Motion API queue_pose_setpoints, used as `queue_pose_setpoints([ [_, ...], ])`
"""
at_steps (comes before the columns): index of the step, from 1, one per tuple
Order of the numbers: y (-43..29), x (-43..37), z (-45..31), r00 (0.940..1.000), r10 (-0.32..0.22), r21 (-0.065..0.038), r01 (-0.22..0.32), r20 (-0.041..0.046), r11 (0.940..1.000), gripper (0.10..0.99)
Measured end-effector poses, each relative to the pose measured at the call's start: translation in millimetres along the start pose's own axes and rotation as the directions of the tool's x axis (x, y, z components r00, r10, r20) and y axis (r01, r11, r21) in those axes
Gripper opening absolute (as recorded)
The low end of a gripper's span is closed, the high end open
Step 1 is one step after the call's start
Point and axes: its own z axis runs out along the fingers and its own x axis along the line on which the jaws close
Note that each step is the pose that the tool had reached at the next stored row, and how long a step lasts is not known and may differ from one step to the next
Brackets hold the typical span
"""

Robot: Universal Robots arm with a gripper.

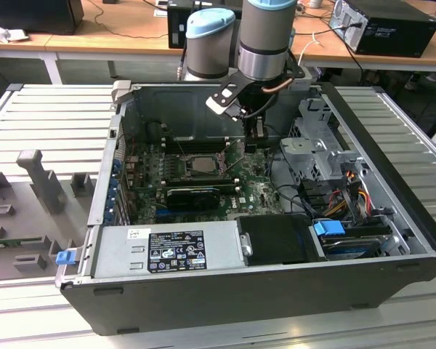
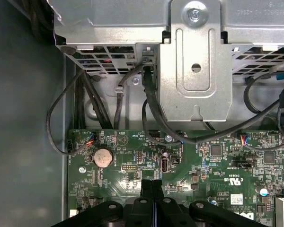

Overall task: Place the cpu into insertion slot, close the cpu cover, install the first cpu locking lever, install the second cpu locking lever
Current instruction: 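Close the cpu cover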

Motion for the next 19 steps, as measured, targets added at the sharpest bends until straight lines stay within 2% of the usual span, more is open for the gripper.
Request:
queue_pose_setpoints([
  [13, -2.5, 0.0, -0.1, 1.0000, 0.000, 0.000, 0.000, 0.0001, 1.0000, 0.106],
  [19, -8.9, -0.2, -0.5, 1.0000, 0.000, 0.000, 0.000, 0.0000, 1.0000, 0.106],
])
